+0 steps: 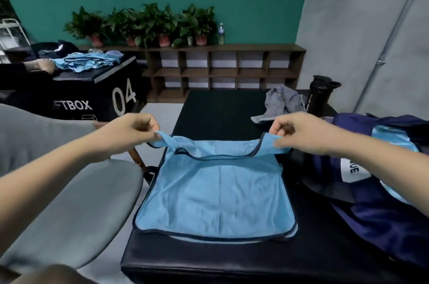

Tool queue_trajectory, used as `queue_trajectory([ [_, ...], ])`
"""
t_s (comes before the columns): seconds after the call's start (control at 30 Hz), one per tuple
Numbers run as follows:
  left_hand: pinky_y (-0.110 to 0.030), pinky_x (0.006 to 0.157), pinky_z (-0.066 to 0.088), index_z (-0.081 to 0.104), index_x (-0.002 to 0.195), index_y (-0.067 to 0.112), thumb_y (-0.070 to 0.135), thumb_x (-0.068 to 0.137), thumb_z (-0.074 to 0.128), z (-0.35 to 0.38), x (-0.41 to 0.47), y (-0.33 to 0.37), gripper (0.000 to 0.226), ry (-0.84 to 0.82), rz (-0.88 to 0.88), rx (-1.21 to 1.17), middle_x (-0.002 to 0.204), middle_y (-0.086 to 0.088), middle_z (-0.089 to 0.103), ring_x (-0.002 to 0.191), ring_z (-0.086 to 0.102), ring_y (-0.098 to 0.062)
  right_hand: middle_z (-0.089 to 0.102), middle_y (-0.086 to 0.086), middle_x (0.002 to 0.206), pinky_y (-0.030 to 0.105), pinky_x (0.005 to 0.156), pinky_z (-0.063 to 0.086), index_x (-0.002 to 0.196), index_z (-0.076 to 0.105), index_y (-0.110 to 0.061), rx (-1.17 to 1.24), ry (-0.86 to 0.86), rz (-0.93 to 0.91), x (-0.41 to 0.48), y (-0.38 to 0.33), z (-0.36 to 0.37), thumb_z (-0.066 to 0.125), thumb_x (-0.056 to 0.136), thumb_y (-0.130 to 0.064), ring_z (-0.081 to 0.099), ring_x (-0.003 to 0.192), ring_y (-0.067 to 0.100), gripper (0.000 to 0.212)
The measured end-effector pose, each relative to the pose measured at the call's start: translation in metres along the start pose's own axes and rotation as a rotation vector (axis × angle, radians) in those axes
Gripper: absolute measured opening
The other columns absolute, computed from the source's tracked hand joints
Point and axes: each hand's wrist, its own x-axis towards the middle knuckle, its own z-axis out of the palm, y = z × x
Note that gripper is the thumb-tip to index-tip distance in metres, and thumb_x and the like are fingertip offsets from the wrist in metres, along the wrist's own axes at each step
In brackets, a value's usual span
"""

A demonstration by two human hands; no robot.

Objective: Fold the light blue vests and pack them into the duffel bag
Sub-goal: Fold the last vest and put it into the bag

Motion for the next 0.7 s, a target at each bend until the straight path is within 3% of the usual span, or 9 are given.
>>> queue_trajectory([
  [0.1, -0.042, 0.080, 0.051, 0.071, 0.095, 0.019, 0.039, 0.095, 0.077, 0.014, -0.036, -0.008, 0.021, -0.039, 0.005, 0.022, 0.090, -0.004, 0.077, 0.084, 0.072, -0.030, 0.074, -0.009, 0.079, 0.026, 0.068, 0.053, 0.086, 0.072, -0.027, -0.157, 0.033, -0.048, -0.041, 0.003, 0.024, 0.082, 0.083, -0.012, 0.062, 0.065, 0.003, 0.019],
  [0.2, -0.020, 0.071, 0.047, 0.071, 0.092, 0.018, 0.033, 0.095, 0.080, 0.029, -0.069, -0.013, 0.017, -0.073, 0.016, 0.114, 0.087, 0.006, 0.075, 0.072, 0.062, -0.001, 0.070, -0.011, 0.078, 0.022, 0.068, 0.053, 0.083, 0.067, -0.030, -0.206, 0.009, -0.089, -0.080, 0.004, 0.049, 0.078, 0.084, -0.010, 0.063, 0.067, 0.007, 0.022],
  [0.23, -0.018, 0.067, 0.045, 0.071, 0.091, 0.017, 0.029, 0.095, 0.080, 0.034, -0.077, -0.016, 0.015, -0.088, 0.010, 0.131, 0.086, 0.007, 0.074, 0.069, 0.059, 0.002, 0.069, -0.010, 0.078, 0.022, 0.068, 0.053, 0.084, 0.066, -0.030, -0.214, -0.020, -0.099, -0.090, 0.006, 0.056, 0.076, 0.084, -0.010, 0.063, 0.069, 0.008, 0.022],
  [0.33, -0.024, 0.067, 0.048, 0.072, 0.092, 0.020, 0.028, 0.092, 0.082, 0.044, -0.094, -0.030, 0.013, -0.170, 0.012, 0.213, 0.092, 0.007, 0.074, 0.071, 0.061, -0.001, 0.068, -0.013, 0.088, 0.023, 0.075, 0.052, 0.089, 0.063, -0.033, -0.279, -0.111, -0.113, -0.111, 0.019, 0.074, 0.070, 0.085, -0.017, 0.065, 0.085, 0.008, 0.019],
  [0.47, -0.043, 0.093, 0.054, 0.073, 0.099, 0.030, 0.038, 0.085, 0.082, 0.054, -0.107, -0.044, 0.019, -0.274, -0.041, 0.304, 0.103, 0.012, 0.074, 0.094, 0.069, -0.013, 0.060, -0.021, 0.098, 0.016, 0.087, 0.042, 0.098, 0.058, -0.038, -0.428, -0.208, -0.182, -0.125, 0.040, 0.092, 0.062, 0.087, -0.026, 0.056, 0.103, 0.002, 0.017],
  [0.6, -0.036, 0.099, 0.050, 0.072, 0.100, 0.041, 0.048, 0.080, 0.084, 0.064, -0.115, -0.054, 0.024, -0.335, -0.062, 0.337, 0.108, 0.021, 0.072, 0.104, 0.067, -0.006, 0.056, -0.024, 0.107, 0.020, 0.101, 0.039, 0.106, 0.056, -0.042, -0.486, -0.245, -0.194, -0.132, 0.052, 0.098, 0.058, 0.093, -0.038, 0.049, 0.110, 0.000, 0.014],
  [0.7, -0.029, 0.098, 0.051, 0.076, 0.098, 0.037, 0.050, 0.085, 0.085, 0.066, -0.115, -0.053, 0.020, -0.357, -0.056, 0.283, 0.107, 0.019, 0.074, 0.104, 0.068, -0.007, 0.056, -0.026, 0.111, 0.023, 0.103, 0.040, 0.106, 0.057, -0.045, -0.481, -0.273, -0.197, -0.130, 0.054, 0.097, 0.055, 0.096, -0.050, 0.050, 0.114, 0.000, 0.012],
])
